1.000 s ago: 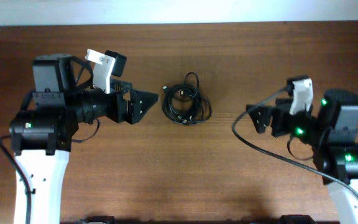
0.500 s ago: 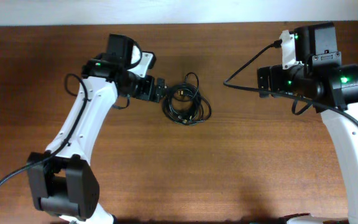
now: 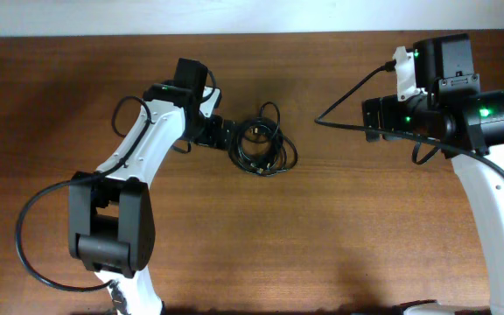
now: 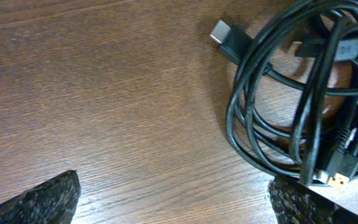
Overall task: Untangle cables
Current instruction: 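Move the left gripper to the black cable bundle and grasp it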
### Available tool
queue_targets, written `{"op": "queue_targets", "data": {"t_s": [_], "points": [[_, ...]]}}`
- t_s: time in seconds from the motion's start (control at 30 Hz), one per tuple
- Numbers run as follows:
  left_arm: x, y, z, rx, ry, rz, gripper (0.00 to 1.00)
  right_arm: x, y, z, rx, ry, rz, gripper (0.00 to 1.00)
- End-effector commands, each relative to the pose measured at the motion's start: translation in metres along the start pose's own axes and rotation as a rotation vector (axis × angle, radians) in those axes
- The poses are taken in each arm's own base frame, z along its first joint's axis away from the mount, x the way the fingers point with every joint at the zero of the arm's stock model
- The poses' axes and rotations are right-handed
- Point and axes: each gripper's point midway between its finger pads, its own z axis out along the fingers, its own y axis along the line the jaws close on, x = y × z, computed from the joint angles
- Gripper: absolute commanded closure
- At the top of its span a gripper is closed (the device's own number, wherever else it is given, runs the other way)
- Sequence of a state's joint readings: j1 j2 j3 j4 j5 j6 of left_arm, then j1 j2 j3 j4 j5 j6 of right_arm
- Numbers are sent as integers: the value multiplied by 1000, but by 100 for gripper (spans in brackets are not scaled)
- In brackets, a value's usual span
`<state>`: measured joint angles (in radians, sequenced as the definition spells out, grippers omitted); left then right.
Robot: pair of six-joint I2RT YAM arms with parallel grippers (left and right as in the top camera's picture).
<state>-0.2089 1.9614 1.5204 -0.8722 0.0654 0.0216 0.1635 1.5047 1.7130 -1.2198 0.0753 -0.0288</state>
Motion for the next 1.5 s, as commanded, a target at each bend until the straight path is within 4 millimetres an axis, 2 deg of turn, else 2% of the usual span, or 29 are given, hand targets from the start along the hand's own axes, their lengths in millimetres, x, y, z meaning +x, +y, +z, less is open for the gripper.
{"op": "queue_targets", "data": {"t_s": [0.0, 0.13, 0.33, 0.43, 0.5, 0.77, 0.83, 0.9, 1.0, 1.03, 1.07, 1.1, 1.2, 1.23, 1.27, 1.3, 1.37, 1.4, 1.47], "points": [[-3, -1, 1, -1, -5, -11, 1, -6, -1, -8, 13, -26, -5, 1], [-5, -12, 3, 8, -12, 13, 1, -4, -1, -8, 13, -21, -5, 1], [0, -12, 17, 13, 19, 11, 1, -5, -1, -8, 13, -21, -5, 1], [7, -18, 35, 37, 62, 16, 1, -5, -1, -8, 13, -21, -5, 1], [5, -29, 41, 43, 55, 41, 1, -5, -1, -8, 13, -22, -5, 1], [-3, -75, 43, 69, 9, 95, 1, -4, -1, -8, 12, -19, -5, 1], [-4, -81, 46, 70, 3, 93, 2, -4, -1, -8, 12, -19, -5, 1], [4, -85, 64, 65, 42, 104, 4, -3, -1, -8, 12, -15, -6, 1], [18, -74, 91, 12, 106, 103, 3, -2, -1, -8, 12, -12, -6, 1], [19, -73, 93, 8, 109, 103, 8, -2, -1, -8, 12, -12, -6, 1], [19, -73, 93, 8, 109, 104, 51, -2, -1, -8, 12, -12, -6, 1], [19, -73, 93, 9, 108, 103, 100, -2, -1, -8, 12, -12, -6, 1], [23, -69, 92, -13, 127, 104, 100, -2, -1, -8, 12, -12, -6, 1], [22, -67, 85, -29, 133, 105, 100, -2, -1, -8, 12, -12, -6, 1], [13, -67, 66, -38, 122, 106, 100, -2, -1, -8, 12, -12, -6, 1], [-3, -67, 37, -51, 83, 107, 100, -2, -1, -8, 12, -12, -6, 1], [-33, -68, -23, -67, -13, 106, 100, -2, 0, -8, 8, -12, -6, 1], [-54, -72, -74, -58, -107, 104, 100, -2, 0, -8, 8, -12, -5, 1], [-70, -76, -146, -44, -230, 102, 100, -3, 6, -8, -25, -15, -6, 1]]}}
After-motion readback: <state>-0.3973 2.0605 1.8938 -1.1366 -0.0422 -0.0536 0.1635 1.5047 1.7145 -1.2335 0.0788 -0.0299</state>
